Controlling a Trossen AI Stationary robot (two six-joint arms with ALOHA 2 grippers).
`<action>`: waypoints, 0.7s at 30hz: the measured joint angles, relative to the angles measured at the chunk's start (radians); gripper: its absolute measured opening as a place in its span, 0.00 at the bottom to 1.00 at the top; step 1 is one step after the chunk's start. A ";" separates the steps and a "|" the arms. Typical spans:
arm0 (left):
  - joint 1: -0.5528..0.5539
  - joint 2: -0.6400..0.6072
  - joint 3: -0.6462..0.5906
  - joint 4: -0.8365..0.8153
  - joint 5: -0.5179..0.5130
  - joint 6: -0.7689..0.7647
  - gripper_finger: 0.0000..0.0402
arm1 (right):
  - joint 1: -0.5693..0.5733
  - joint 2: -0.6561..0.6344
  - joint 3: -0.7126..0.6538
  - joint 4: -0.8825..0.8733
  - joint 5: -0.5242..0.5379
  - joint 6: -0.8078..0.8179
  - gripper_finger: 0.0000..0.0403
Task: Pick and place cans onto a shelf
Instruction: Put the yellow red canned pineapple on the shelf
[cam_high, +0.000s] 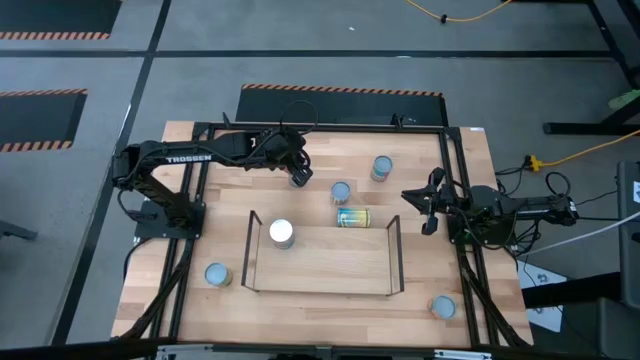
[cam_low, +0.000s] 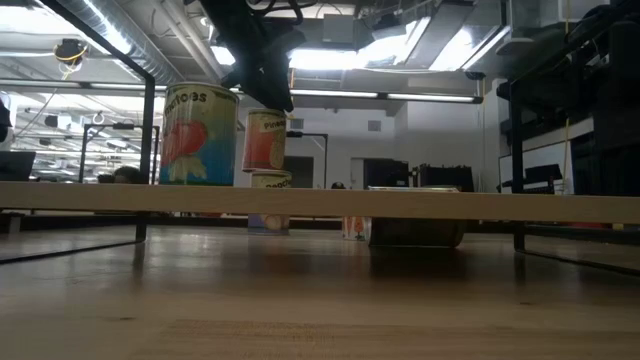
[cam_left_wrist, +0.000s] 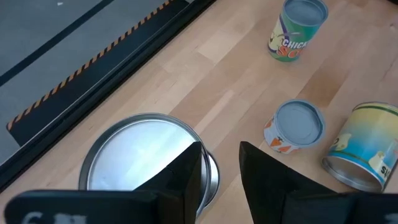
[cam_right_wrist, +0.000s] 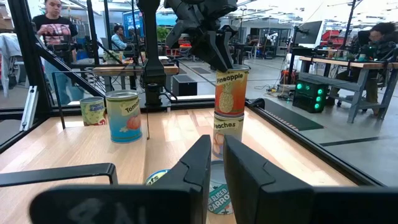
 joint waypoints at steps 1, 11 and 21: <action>0.000 0.000 0.000 0.000 0.000 0.000 0.25 | 0.000 0.000 0.000 0.000 0.000 0.000 0.12; 0.000 0.000 0.000 -0.013 -0.002 0.000 0.20 | 0.000 0.000 0.000 0.000 0.000 0.000 0.12; 0.000 0.000 0.000 -0.013 -0.003 0.000 0.06 | 0.000 0.000 0.000 0.000 0.000 0.000 0.12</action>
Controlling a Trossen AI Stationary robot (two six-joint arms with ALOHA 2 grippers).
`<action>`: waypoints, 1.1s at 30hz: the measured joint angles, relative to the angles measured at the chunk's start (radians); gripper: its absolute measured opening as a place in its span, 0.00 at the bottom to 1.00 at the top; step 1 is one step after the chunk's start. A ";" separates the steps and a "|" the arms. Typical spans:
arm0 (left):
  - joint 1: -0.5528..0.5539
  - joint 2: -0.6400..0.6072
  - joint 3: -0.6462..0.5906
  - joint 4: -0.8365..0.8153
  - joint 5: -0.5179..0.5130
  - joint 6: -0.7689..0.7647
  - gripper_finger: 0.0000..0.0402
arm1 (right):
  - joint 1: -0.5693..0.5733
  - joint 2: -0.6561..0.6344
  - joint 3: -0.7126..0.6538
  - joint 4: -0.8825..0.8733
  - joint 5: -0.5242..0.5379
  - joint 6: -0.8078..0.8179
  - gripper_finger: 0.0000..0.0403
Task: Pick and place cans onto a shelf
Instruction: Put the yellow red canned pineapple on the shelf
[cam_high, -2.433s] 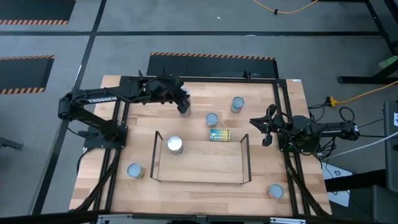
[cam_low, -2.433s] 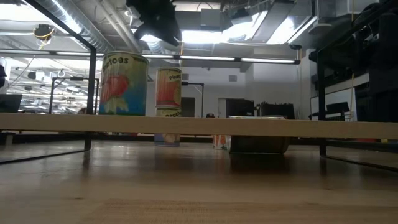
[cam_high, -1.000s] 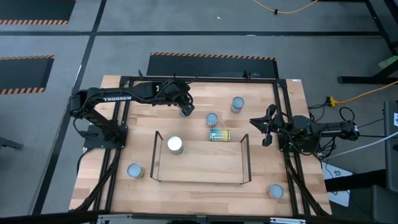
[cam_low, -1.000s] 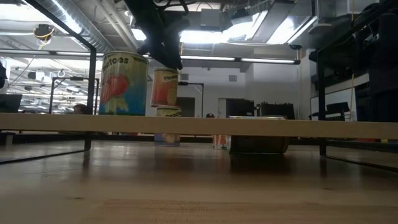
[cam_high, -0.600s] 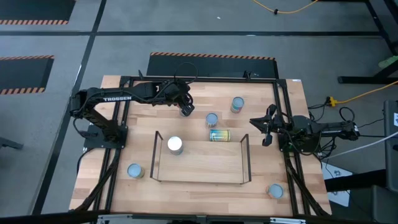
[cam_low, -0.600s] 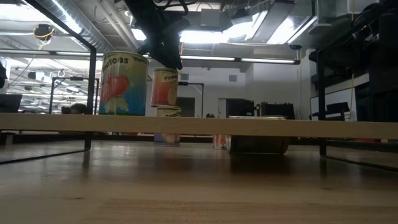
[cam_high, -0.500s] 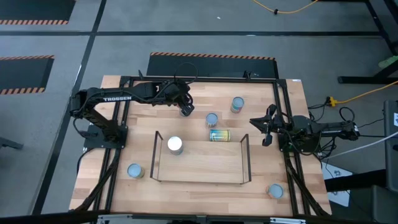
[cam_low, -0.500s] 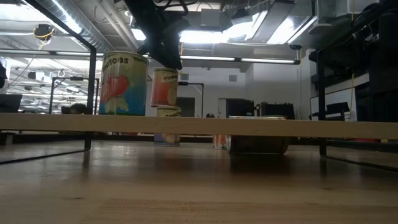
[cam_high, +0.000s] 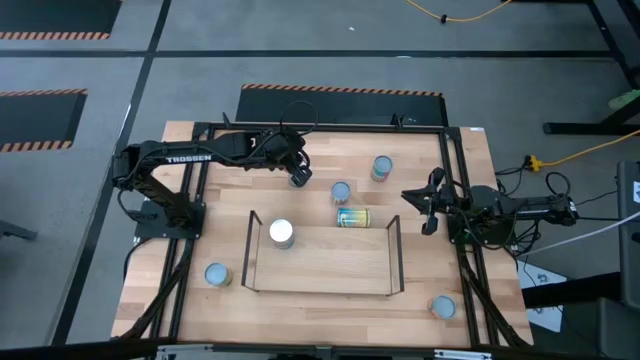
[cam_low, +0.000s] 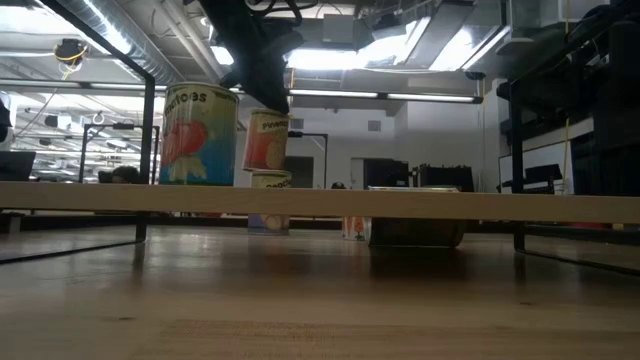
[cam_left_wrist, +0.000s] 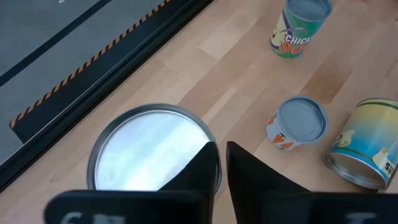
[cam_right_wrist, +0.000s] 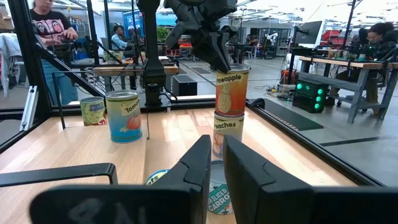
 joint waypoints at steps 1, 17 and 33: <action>0.000 0.000 0.000 0.000 0.000 0.000 0.05 | 0.000 0.000 0.000 0.000 0.000 0.000 0.12; 0.000 0.000 0.000 0.001 -0.018 0.001 0.00 | 0.000 0.000 0.000 0.000 0.000 0.000 0.12; -0.042 -0.031 0.000 0.028 -0.017 0.026 0.00 | 0.000 0.000 0.000 0.000 0.000 0.000 0.12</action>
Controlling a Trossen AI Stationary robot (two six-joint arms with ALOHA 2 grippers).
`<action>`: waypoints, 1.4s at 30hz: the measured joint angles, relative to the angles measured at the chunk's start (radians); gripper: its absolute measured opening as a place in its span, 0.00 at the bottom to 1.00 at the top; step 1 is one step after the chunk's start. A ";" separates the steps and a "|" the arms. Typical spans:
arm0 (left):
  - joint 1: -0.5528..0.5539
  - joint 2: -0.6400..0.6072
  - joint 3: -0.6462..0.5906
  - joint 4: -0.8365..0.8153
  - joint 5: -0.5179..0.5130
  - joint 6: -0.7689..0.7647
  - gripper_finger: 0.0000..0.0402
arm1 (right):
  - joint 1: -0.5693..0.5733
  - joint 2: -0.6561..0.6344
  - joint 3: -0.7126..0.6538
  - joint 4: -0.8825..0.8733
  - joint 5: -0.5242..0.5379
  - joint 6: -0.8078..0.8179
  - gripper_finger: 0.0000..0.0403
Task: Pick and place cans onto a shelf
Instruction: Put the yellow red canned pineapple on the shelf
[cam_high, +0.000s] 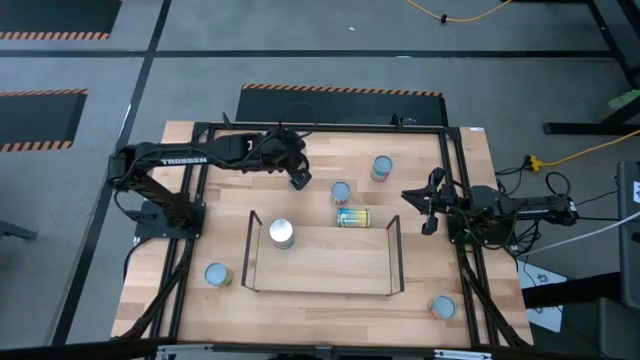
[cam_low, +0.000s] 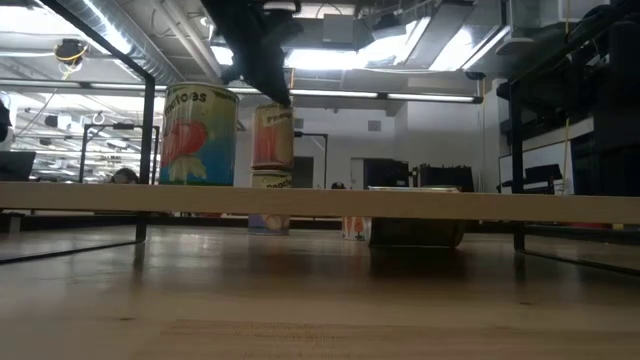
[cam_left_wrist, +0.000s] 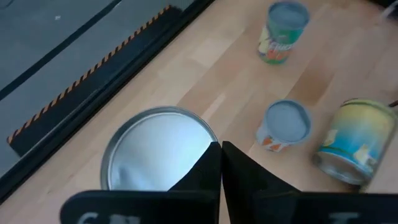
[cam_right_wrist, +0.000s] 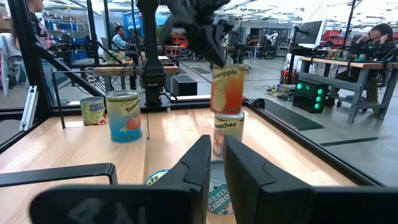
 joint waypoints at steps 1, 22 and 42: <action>-0.007 -0.005 0.001 0.018 -0.001 0.000 0.00 | 0.000 0.000 0.000 0.000 0.000 0.000 0.12; -0.265 -0.055 0.000 0.075 0.188 -0.001 0.00 | 0.000 0.000 -0.001 0.000 0.000 0.000 0.12; -0.745 -0.055 0.000 0.088 0.088 -0.063 0.00 | 0.000 0.000 -0.001 0.000 0.000 0.000 0.12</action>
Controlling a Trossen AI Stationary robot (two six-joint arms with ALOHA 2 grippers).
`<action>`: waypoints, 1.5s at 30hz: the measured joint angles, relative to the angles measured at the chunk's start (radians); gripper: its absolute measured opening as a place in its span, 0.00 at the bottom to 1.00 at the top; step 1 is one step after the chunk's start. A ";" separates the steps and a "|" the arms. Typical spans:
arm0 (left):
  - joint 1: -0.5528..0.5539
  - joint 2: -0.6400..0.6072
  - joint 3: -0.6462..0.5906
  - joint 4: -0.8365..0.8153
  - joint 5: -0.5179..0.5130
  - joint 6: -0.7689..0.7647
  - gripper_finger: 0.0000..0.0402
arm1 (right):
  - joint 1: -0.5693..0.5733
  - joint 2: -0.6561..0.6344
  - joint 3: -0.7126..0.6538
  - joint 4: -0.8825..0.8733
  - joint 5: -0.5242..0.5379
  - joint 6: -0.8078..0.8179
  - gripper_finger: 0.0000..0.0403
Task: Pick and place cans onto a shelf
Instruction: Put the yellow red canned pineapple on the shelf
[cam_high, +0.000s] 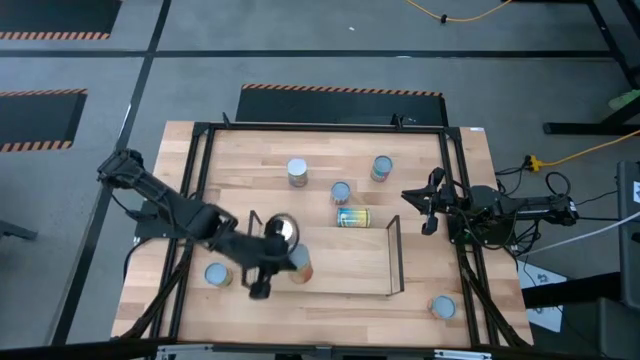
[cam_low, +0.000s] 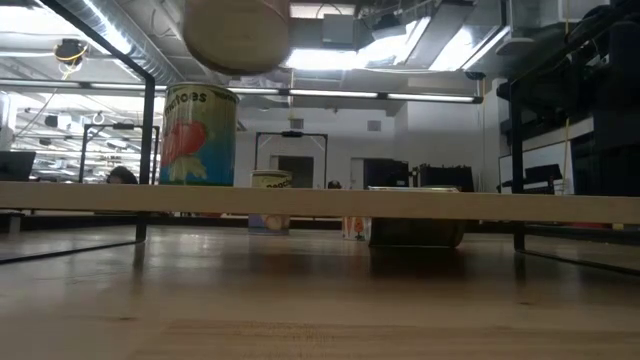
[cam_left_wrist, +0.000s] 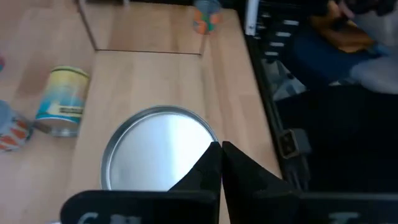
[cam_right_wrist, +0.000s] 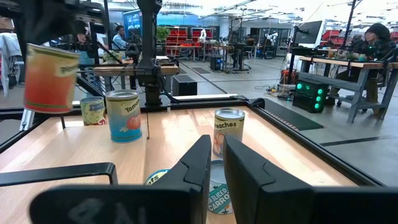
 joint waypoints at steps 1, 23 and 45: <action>-0.023 0.003 0.000 0.000 -0.016 -0.001 0.00 | 0.000 0.000 0.000 0.000 0.000 0.000 0.12; -0.198 0.099 -0.002 -0.147 -0.200 -0.104 0.00 | 0.000 0.000 0.000 0.000 0.000 0.000 0.12; -0.192 0.194 -0.002 -0.234 -0.253 -0.130 0.00 | 0.000 0.000 0.000 0.000 0.000 0.004 0.12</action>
